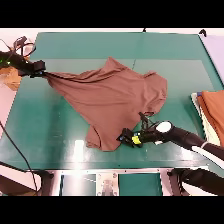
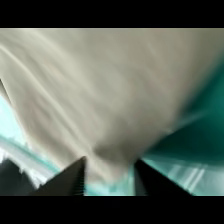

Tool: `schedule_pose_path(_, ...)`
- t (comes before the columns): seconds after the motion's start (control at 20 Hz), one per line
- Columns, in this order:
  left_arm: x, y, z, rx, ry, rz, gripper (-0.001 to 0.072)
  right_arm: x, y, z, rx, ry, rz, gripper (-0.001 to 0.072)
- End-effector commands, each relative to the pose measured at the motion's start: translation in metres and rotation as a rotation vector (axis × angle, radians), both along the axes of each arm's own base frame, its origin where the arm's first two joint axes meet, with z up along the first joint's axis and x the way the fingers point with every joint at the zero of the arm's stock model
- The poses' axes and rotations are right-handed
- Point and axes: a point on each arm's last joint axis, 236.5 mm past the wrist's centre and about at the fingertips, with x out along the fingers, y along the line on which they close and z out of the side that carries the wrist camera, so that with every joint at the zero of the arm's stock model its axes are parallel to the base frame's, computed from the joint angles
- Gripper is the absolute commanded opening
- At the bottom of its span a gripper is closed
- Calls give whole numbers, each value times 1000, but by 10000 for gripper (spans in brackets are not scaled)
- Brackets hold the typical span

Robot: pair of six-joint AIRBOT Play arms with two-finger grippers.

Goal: Fold the shirts.

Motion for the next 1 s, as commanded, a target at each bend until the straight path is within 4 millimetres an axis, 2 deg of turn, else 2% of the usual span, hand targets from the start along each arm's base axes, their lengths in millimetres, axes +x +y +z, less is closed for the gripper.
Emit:
schedule_pose_path(0.0,-7,-2,-3,-7,33,-10,23,35,16,10,2,-120,21,180)
schedule_pose_path(0.05,-10,-3,-4,-9,42,-12,23,42,20,15,5,-163,54,54)
schedule_pose_path(0.1,-12,-4,-4,-13,55,-14,23,47,23,21,8,-191,82,20)
schedule_pose_path(0.15,-17,-4,-6,-16,76,-11,23,49,22,27,5,-209,116,19)
schedule_pose_path(0.2,-23,-1,-8,-27,107,18,23,52,11,31,-14,-206,146,18)
schedule_pose_path(0.25,-32,1,-8,-61,150,51,22,56,-8,32,-55,-202,154,18)
schedule_pose_path(0.35,-62,-9,-6,-169,202,54,23,75,-67,41,-168,-220,119,18)
schedule_pose_path(0.4,-78,-18,-4,-215,199,50,23,87,-96,54,-197,-244,79,18)
schedule_pose_path(0.45,-93,-28,-2,-251,171,39,23,98,-118,71,-205,-279,36,18)
schedule_pose_path(0.5,-109,-44,3,-294,130,36,22,112,-137,96,-207,-344,3,18)
schedule_pose_path(0.55,-121,-63,16,-358,63,20,22,125,-152,126,-211,-413,-20,19)
schedule_pose_path(0.6,-130,-89,45,-459,-35,-2,22,137,-164,166,-220,-502,-33,19)
schedule_pose_path(0.65,-134,-110,85,-561,-145,-21,22,149,-177,210,-234,-598,-49,19)
schedule_pose_path(0.75,-140,-134,205,-699,-485,-68,22,165,-198,317,-284,-833,-93,19)
schedule_pose_path(0.85,-172,-142,318,-658,-826,-158,23,159,-212,431,-353,-1095,-142,19)
schedule_pose_path(0.9,-201,-148,371,-589,-975,-225,23,147,-216,486,-389,-1226,-166,19)
schedule_pose_path(0.95,-229,-155,413,-527,-1092,-271,22,131,-216,531,-422,-1339,-184,19)
